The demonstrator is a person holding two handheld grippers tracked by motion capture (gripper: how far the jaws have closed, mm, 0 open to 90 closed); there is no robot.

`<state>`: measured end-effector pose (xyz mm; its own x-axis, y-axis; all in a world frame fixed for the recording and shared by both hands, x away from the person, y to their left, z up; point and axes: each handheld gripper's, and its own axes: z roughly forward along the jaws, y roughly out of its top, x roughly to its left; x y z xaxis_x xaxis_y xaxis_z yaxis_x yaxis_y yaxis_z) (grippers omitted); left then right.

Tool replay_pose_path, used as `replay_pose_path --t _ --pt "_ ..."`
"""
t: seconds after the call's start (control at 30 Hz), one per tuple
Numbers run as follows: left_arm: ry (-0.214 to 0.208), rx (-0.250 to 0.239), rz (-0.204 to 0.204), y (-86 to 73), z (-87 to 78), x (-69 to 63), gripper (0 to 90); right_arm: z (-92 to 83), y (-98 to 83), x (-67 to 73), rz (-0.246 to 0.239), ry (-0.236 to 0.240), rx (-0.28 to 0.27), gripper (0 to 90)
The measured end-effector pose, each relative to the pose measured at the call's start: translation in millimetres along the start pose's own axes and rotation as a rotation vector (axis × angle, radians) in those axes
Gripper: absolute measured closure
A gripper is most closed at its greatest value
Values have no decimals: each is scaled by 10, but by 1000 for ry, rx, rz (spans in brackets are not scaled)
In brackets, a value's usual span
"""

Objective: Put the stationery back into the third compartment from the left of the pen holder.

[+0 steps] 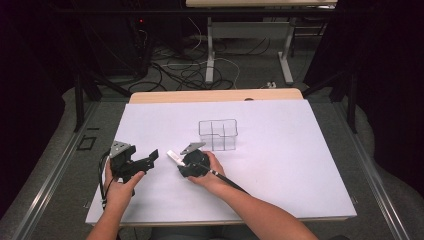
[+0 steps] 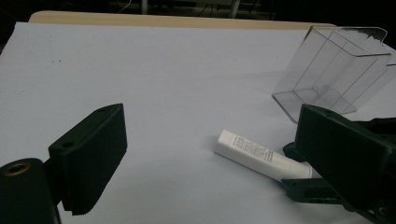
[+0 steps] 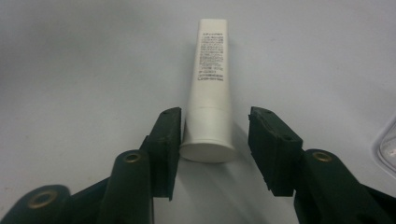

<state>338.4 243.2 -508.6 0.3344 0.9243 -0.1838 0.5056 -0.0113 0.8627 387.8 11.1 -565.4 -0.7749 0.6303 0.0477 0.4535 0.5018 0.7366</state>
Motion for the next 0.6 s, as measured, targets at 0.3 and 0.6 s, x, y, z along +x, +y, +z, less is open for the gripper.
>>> replay_pose_path --t 0.3,0.6 --pt "-2 -1 7 0 3 -7 95 -11 -2 0 12 -7 3 644" --pt "-2 2 8 -2 4 -3 96 -13 2 -14 13 2 5 646"
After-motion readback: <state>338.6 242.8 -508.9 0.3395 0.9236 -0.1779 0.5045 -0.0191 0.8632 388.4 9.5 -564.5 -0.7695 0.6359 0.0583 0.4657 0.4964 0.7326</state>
